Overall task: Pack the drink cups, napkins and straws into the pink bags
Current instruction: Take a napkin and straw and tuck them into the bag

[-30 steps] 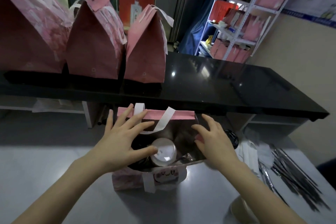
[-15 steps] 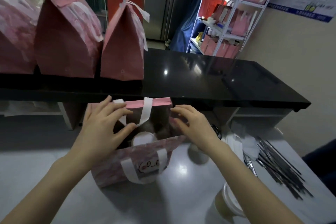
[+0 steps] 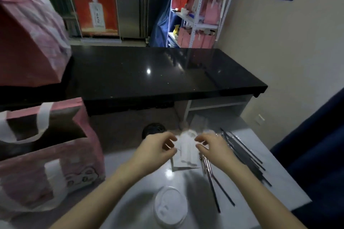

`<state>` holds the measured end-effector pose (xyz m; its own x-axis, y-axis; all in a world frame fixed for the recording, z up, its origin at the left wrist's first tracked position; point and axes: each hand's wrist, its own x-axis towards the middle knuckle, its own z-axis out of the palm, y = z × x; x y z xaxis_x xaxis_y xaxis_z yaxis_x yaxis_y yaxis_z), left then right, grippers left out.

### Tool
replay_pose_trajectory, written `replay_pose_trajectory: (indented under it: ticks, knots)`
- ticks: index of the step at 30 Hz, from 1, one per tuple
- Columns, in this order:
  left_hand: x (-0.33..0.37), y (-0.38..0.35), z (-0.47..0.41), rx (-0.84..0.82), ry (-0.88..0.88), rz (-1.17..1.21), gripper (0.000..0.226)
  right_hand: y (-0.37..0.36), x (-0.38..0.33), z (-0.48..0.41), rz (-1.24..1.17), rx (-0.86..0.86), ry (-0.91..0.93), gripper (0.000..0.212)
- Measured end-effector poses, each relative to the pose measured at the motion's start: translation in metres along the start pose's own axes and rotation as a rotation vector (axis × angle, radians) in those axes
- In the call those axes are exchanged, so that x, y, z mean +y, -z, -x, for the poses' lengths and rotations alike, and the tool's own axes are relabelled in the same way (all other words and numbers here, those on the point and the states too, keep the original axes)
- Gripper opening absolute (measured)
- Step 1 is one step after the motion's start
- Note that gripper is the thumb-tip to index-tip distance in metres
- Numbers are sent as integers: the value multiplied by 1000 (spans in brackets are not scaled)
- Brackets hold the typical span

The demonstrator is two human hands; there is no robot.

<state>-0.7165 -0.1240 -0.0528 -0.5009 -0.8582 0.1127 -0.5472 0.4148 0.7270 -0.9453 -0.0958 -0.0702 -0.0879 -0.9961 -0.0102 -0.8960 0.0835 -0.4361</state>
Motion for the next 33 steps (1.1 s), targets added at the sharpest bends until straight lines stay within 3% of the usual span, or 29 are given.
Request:
replay_pose_trajectory:
  ticks: [6,12,19,25,29,31,33]
  knots:
    - [-19,-83,-52,-145,171,-81,46,-26,45,-15,-9,-149,-41,42]
    - [-33,-116,-78,-127,343,-36,58,-63,52,-42,-71,-106,-122,57]
    - [-28,-129,-96,16,406,53,47,-83,60,-55,-312,-88,-262,47]
    - [-24,-126,-84,124,427,332,51,-79,59,-46,-653,38,-288,30]
    - [-18,-120,-80,6,426,648,52,-75,52,-38,-875,-72,-250,33]
    - [-17,-119,-80,8,408,627,54,-75,54,-37,-856,-2,-285,31]
    - [-20,-119,-83,106,376,464,48,-74,62,-35,-824,98,-332,21]
